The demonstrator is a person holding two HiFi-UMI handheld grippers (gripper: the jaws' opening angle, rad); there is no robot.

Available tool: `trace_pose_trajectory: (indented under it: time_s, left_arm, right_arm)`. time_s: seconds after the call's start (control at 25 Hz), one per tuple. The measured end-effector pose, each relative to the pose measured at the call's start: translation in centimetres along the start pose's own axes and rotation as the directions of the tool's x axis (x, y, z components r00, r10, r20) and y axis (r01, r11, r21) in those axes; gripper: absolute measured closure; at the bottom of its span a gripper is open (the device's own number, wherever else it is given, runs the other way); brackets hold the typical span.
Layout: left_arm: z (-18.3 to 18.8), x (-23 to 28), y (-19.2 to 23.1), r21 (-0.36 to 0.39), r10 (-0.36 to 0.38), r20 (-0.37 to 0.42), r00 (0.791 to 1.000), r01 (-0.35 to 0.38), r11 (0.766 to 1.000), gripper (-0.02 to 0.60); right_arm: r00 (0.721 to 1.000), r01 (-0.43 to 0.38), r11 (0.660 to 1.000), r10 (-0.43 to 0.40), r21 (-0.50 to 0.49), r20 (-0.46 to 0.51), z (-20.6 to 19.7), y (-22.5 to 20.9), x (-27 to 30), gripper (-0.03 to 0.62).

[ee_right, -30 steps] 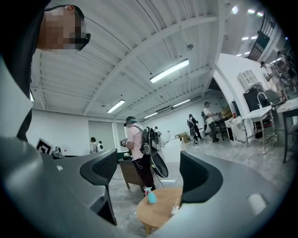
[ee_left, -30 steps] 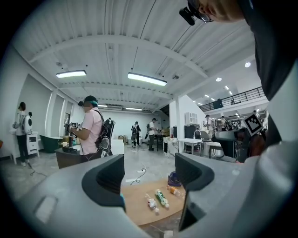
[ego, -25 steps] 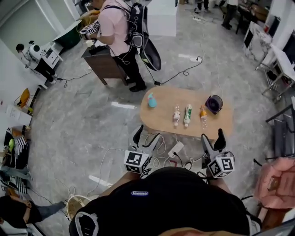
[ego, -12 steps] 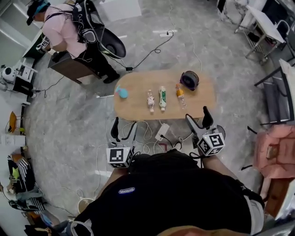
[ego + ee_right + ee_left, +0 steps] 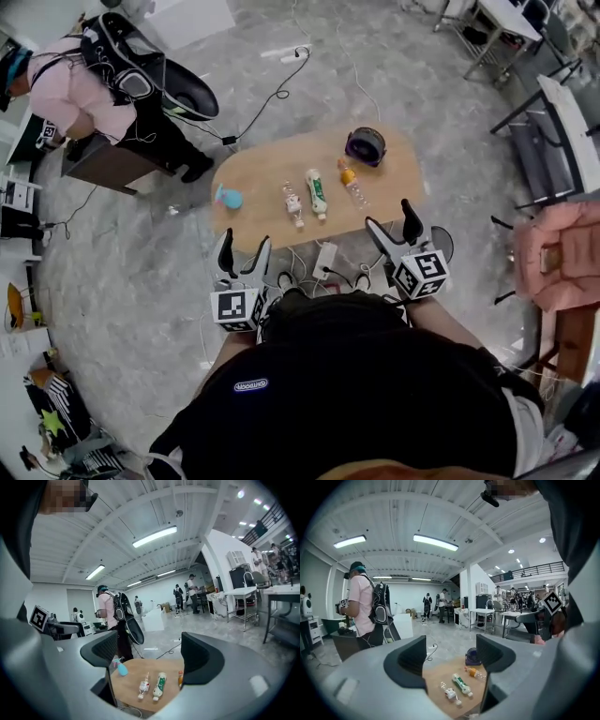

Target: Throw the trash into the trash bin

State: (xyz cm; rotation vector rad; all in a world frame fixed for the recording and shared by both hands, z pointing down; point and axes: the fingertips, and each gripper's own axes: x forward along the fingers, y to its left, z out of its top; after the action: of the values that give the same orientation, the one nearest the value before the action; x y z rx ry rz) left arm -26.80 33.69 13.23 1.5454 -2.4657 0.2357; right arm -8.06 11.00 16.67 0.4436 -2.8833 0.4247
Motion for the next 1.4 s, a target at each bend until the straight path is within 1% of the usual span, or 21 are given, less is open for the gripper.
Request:
trace_pose_trajectory:
  time_s: [0.16,0.32,0.44,0.52,0.64,0.8,0.92,1.0,1.08,1.16,1.2,1.28,1.36,1.4]
  left_arm:
    - [-0.8,1.6,2.9,0.001,-0.077,-0.034,0.996,0.077,0.997,0.247]
    - [-2.2,2.4,5.6,-0.014,-0.116,-0.055,0.992,0.115,0.993,0.247]
    - [-4.2,2.8,7.4,-0.019,-0.152,-0.070,0.986,0.151,0.988,0.247]
    - [-5.2,3.3,8.5,-0.024,-0.176,-0.063,0.982,0.175,0.984,0.247]
    - [-5.8,4.0,9.5,-0.017,-0.220,-0.045,0.974,0.220,0.975,0.247]
    - [-7.0,4.6,9.8,-0.012,-0.268,-0.094,0.959,0.268,0.963,0.247]
    - [-8.3,5.2,8.5,-0.010,-0.286,-0.143,0.948,0.288,0.958,0.247]
    - [-8.4,5.9,7.3,0.013,-0.297,-0.148,0.944,0.302,0.953,0.247]
    - [-8.2,6.7,6.5,0.035,-0.287,-0.178,0.941,0.297,0.954,0.247]
    - [-8.8,7.4,6.3,0.053,-0.266,-0.217,0.939,0.283,0.958,0.247]
    - [-9.2,7.7,6.1,0.049,-0.260,-0.231,0.937,0.279,0.959,0.247]
    - [-10.3,8.4,5.1,0.012,-0.260,-0.257,0.931,0.272,0.962,0.248]
    - [-11.2,9.0,3.8,-0.035,-0.277,-0.267,0.923,0.278,0.960,0.250]
    - [-11.7,9.2,3.5,-0.045,-0.283,-0.268,0.921,0.282,0.958,0.250]
  right_arm:
    - [0.998,0.058,0.998,-0.059,-0.029,-0.032,-0.7,1.7,1.8,0.158]
    - [0.991,0.115,0.992,-0.119,-0.052,-0.070,-2.3,2.3,3.8,0.157]
    - [0.981,0.162,0.985,-0.167,-0.062,-0.101,-4.2,2.2,5.0,0.157]
    - [0.972,0.192,0.979,-0.199,-0.072,-0.121,-5.2,2.2,5.5,0.157]
    - [0.961,0.228,0.969,-0.239,-0.093,-0.140,-6.0,2.5,6.1,0.157]
    - [0.949,0.258,0.959,-0.274,-0.117,-0.156,-7.1,2.2,7.0,0.157]
    - [0.941,0.269,0.956,-0.287,-0.119,-0.179,-8.8,0.3,7.7,0.155]
    - [0.944,0.255,0.960,-0.273,-0.115,-0.183,-9.9,-1.0,8.5,0.155]
    - [0.951,0.232,0.967,-0.249,-0.109,-0.184,-10.8,-2.2,9.6,0.155]
    - [0.951,0.217,0.971,-0.234,-0.100,-0.204,-12.1,-3.9,10.9,0.155]
    - [0.947,0.212,0.972,-0.230,-0.105,-0.223,-12.9,-5.0,11.4,0.154]
    - [0.934,0.197,0.970,-0.230,-0.145,-0.274,-14.6,-7.8,12.3,0.154]
    - [0.912,0.182,0.965,-0.237,-0.188,-0.336,-16.7,-10.7,12.9,0.154]
    - [0.899,0.178,0.966,-0.238,-0.189,-0.367,-18.1,-11.7,13.0,0.152]
